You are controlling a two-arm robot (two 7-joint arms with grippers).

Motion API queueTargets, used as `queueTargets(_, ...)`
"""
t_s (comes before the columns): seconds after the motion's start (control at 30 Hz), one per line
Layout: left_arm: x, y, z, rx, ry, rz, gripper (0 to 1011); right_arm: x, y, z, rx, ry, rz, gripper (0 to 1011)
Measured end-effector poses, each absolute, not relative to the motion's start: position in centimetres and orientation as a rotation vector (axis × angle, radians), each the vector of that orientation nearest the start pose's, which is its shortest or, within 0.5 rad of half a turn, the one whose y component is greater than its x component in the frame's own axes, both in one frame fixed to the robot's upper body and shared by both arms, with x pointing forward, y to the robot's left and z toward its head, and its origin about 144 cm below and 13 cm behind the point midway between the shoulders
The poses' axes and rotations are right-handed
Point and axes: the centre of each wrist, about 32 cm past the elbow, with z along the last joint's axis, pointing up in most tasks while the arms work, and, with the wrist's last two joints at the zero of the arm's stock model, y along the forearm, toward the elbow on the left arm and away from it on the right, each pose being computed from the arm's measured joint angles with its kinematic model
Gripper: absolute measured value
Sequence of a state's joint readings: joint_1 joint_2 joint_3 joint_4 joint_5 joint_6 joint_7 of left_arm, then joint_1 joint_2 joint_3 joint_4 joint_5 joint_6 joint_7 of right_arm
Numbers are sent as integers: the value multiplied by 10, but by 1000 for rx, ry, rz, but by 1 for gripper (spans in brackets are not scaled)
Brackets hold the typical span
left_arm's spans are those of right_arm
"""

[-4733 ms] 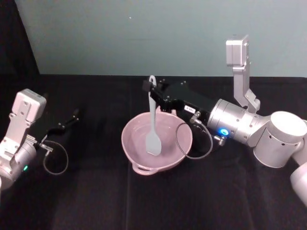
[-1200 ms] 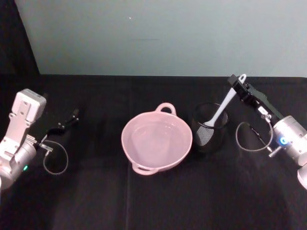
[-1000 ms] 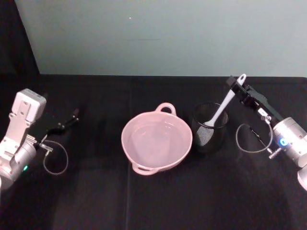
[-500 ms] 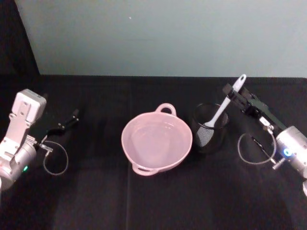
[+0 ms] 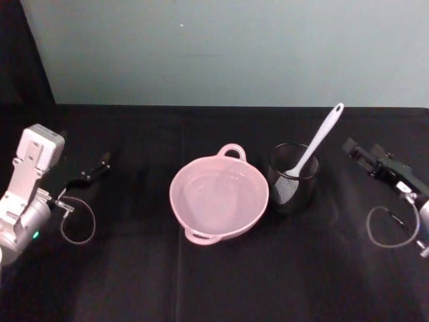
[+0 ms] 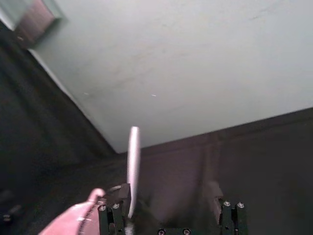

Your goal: Use the one hand to pick up the spoon and stir the clear water in the bowl.

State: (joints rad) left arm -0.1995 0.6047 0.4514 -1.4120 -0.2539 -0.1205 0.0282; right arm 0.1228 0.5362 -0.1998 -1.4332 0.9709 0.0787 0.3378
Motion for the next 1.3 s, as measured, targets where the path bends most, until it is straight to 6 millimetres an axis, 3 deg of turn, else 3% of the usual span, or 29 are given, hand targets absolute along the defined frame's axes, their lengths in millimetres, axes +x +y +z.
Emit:
queueTargets(0.13,489,310,1140,304,-285,1248,1011,486,-355,1158,167,404,-1169,1002)
queueTargets(0.3,489,310,1140,304,-285,1248,1011,495,-351,1163,27,317,-1193,1002)
queueTargets(0.57,489,310,1140,304,-285,1248,1011,516,-322,1166,-332,-60,-1237,1002)
queueTargets(0.73,489,310,1140,304,-285,1248,1011,525,-312,1159,-445,-207,-1238,1003)
queueTargets(1.3,489,310,1140,304,-285,1248,1011,530,-307,1133,-319,-302,-1237,1002)
